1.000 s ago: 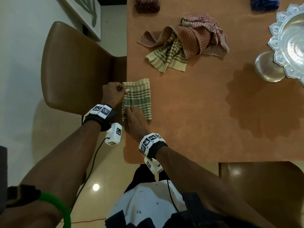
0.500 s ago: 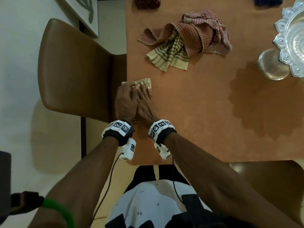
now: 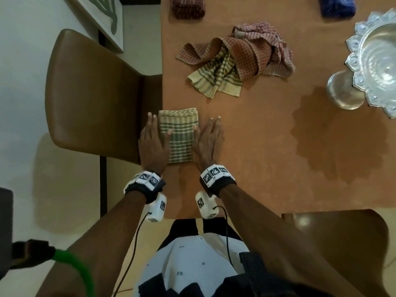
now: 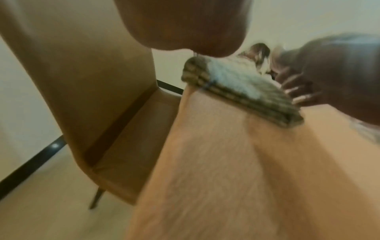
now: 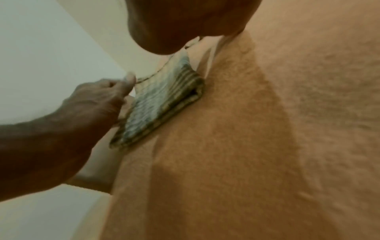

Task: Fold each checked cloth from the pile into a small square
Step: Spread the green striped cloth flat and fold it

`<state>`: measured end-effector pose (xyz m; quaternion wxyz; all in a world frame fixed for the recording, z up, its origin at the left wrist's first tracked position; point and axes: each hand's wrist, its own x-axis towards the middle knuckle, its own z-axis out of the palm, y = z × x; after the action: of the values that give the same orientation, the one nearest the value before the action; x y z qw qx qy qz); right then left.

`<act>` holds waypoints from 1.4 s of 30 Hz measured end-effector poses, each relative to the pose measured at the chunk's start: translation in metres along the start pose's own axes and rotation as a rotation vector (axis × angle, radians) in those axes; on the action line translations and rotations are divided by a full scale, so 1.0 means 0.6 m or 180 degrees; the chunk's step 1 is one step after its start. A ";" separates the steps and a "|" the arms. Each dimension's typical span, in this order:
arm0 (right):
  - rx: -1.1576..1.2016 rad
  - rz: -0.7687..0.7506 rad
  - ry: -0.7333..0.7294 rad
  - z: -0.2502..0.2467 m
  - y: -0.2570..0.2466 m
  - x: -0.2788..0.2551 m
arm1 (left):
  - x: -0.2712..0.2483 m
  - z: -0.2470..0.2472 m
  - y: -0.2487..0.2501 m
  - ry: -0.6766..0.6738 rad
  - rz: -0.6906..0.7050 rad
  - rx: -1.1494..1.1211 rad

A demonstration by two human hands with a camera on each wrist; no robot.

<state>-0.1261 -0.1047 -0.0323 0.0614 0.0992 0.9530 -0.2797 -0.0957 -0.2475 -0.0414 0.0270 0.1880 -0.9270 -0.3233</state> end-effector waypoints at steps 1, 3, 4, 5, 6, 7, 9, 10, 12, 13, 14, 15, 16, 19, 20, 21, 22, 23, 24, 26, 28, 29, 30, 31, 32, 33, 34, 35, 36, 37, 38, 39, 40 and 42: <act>0.0036 0.0139 0.0085 -0.005 -0.011 0.003 | 0.007 -0.004 -0.002 -0.0091 -0.0442 -0.0245; 0.0128 0.0340 0.0009 -0.015 -0.033 0.008 | 0.027 -0.011 -0.005 -0.0703 -0.1235 -0.0820; 0.0249 0.0476 -0.0155 -0.020 -0.041 0.013 | 0.036 -0.015 -0.006 -0.1011 -0.1419 -0.1028; 0.0370 0.0596 -0.0369 -0.023 -0.044 0.020 | 0.044 -0.017 -0.014 -0.1173 -0.1495 -0.1063; 0.0485 0.0715 -0.0604 -0.026 -0.044 0.027 | 0.049 -0.020 -0.016 -0.1182 -0.1576 -0.1104; 0.0615 0.0794 -0.0818 -0.030 -0.044 0.033 | 0.049 -0.027 -0.011 -0.1092 -0.1595 -0.1109; 0.0843 0.0882 -0.1075 -0.037 -0.044 0.040 | 0.045 -0.046 0.013 -0.0629 -0.1523 -0.1113; 0.0967 0.0891 -0.1108 -0.041 -0.045 0.041 | 0.043 -0.051 0.020 -0.0303 -0.1478 -0.1076; 0.1237 0.0877 -0.1071 -0.053 -0.046 0.040 | 0.034 -0.056 0.038 0.0257 -0.1201 -0.1058; 0.1356 0.0862 -0.1031 -0.061 -0.043 0.037 | 0.026 -0.057 0.049 0.0420 -0.0998 -0.1040; 0.1478 0.0881 -0.0981 -0.069 -0.037 0.036 | 0.018 -0.054 0.059 0.0460 -0.0818 -0.1013; 0.1546 0.0867 -0.0871 -0.080 -0.028 0.034 | 0.010 -0.049 0.072 0.0407 -0.0691 -0.0969; 0.1570 0.0863 -0.0774 -0.089 -0.015 0.035 | 0.003 -0.041 0.085 0.0305 -0.0633 -0.0954; 0.1535 0.1028 -0.0550 -0.108 0.044 0.044 | -0.017 -0.013 0.125 -0.0130 -0.0801 -0.0754; 0.1522 0.1080 -0.0498 -0.115 0.069 0.046 | -0.027 0.000 0.137 -0.0284 -0.0861 -0.0664; 0.1514 0.1120 -0.0469 -0.119 0.092 0.047 | -0.034 0.012 0.145 -0.0383 -0.0874 -0.0595; 0.1499 0.1160 -0.0466 -0.124 0.114 0.048 | -0.041 0.024 0.152 -0.0441 -0.0855 -0.0526; 0.1467 0.1198 -0.0488 -0.132 0.136 0.048 | -0.049 0.035 0.161 -0.0475 -0.0834 -0.0437; 0.1460 0.1190 -0.0535 -0.136 0.153 0.050 | -0.052 0.045 0.166 -0.0500 -0.0793 -0.0363; 0.1433 0.1098 -0.0606 -0.145 0.174 0.052 | -0.053 0.060 0.179 -0.0538 -0.0746 -0.0231; 0.1418 0.1056 -0.0652 -0.148 0.177 0.057 | -0.049 0.067 0.189 -0.0580 -0.0733 -0.0123; 0.1407 0.1025 -0.0659 -0.147 0.176 0.059 | -0.043 0.069 0.191 -0.0604 -0.0719 -0.0098; 0.1395 0.0986 -0.0692 -0.146 0.176 0.058 | -0.042 0.070 0.194 -0.0653 -0.0716 -0.0083; 0.1394 0.0937 -0.0708 -0.145 0.175 0.059 | -0.037 0.069 0.198 -0.0704 -0.0746 -0.0086; 0.1422 0.0936 -0.0731 -0.144 0.175 0.058 | -0.035 0.068 0.201 -0.0749 -0.0849 -0.0096; 0.1454 0.0941 -0.0750 -0.143 0.178 0.058 | -0.034 0.068 0.204 -0.0794 -0.0998 -0.0101; 0.1499 0.0927 -0.0768 -0.145 0.178 0.058 | -0.033 0.068 0.206 -0.0843 -0.1122 -0.0136; 0.1537 0.0905 -0.0806 -0.147 0.180 0.057 | -0.035 0.070 0.207 -0.0906 -0.1203 -0.0223; 0.1569 0.0886 -0.0862 -0.149 0.180 0.057 | -0.035 0.069 0.207 -0.0942 -0.1304 -0.0356; 0.1587 0.0904 -0.0945 -0.148 0.182 0.060 | -0.034 0.068 0.205 -0.0976 -0.1438 -0.0511; 0.1641 0.0958 -0.1041 -0.147 0.184 0.062 | -0.031 0.068 0.202 -0.1025 -0.1609 -0.0694; 0.1740 0.1036 -0.1117 -0.146 0.188 0.064 | -0.030 0.066 0.201 -0.1085 -0.1728 -0.0887; 0.1828 0.1116 -0.1180 -0.143 0.193 0.069 | -0.029 0.066 0.200 -0.1200 -0.1860 -0.1072; 0.1959 0.1172 -0.1286 -0.127 0.212 0.080 | -0.023 0.075 0.190 -0.1404 -0.2048 -0.1474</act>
<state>-0.1494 0.0493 -0.0432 0.2637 0.2249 0.7599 -0.5499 -0.1284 -0.1339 -0.0067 -0.2317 0.3822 -0.7083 -0.5464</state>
